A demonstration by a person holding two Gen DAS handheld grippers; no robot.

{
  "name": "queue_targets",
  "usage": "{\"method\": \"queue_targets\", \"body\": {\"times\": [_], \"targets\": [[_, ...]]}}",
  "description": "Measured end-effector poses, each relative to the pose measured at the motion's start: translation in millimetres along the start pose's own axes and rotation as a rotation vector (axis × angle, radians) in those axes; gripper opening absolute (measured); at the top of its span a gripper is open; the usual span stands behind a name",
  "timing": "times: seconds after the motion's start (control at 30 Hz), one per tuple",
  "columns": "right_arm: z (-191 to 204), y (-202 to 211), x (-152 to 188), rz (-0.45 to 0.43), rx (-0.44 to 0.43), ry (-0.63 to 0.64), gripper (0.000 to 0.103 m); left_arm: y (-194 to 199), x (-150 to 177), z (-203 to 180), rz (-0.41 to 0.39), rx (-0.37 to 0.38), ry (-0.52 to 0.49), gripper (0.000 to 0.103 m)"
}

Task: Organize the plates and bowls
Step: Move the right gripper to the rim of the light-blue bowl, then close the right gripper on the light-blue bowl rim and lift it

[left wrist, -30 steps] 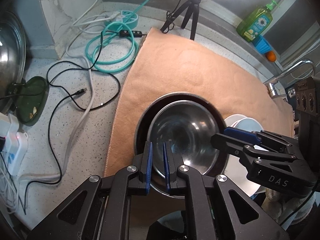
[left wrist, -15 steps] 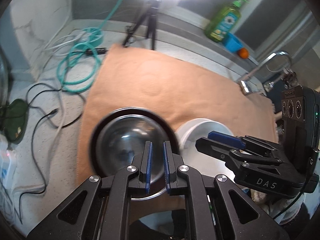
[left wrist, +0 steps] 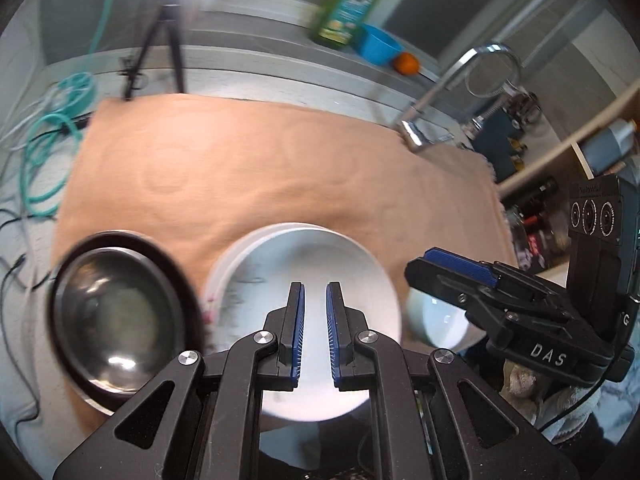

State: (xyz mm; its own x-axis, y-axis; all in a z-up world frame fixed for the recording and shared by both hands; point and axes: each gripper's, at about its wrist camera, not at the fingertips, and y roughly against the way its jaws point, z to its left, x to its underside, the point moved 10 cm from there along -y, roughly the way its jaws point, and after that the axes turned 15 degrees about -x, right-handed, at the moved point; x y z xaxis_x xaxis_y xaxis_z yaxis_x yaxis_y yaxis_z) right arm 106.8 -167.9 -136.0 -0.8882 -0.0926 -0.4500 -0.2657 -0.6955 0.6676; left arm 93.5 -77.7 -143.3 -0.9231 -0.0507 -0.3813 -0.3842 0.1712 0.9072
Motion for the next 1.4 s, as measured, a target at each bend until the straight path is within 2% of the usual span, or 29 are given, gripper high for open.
{"method": "queue_targets", "body": {"times": [0.43, 0.67, 0.93, 1.2, 1.27, 1.4], "targets": [[-111.0, 89.3, 36.6, -0.123, 0.141, -0.216, 0.042, -33.6, 10.5, -89.2, 0.089, 0.102, -0.157, 0.009], [-152.0, 109.8, 66.0, -0.14, 0.183, -0.318, 0.042, -56.7, 24.0, -126.0, 0.161, 0.134, -0.228, 0.009], [-178.7, 104.2, 94.7, -0.128, 0.133, -0.442, 0.042, -76.5, 29.9, -143.6, 0.209, 0.142, -0.245, 0.009], [-191.8, 95.1, 108.7, -0.125, 0.082, -0.513, 0.041, -87.7, 32.6, -149.3, 0.232, 0.127, -0.266, 0.009], [-193.9, 91.3, 110.8, -0.125, 0.056, -0.533, 0.033, -90.5, 34.1, -150.4, 0.238, 0.125, -0.27, 0.009], [-194.2, 82.8, 113.7, -0.106, 0.046, -0.535, 0.028, -94.3, 36.3, -150.2, 0.248, 0.116, -0.278, 0.009]]}}
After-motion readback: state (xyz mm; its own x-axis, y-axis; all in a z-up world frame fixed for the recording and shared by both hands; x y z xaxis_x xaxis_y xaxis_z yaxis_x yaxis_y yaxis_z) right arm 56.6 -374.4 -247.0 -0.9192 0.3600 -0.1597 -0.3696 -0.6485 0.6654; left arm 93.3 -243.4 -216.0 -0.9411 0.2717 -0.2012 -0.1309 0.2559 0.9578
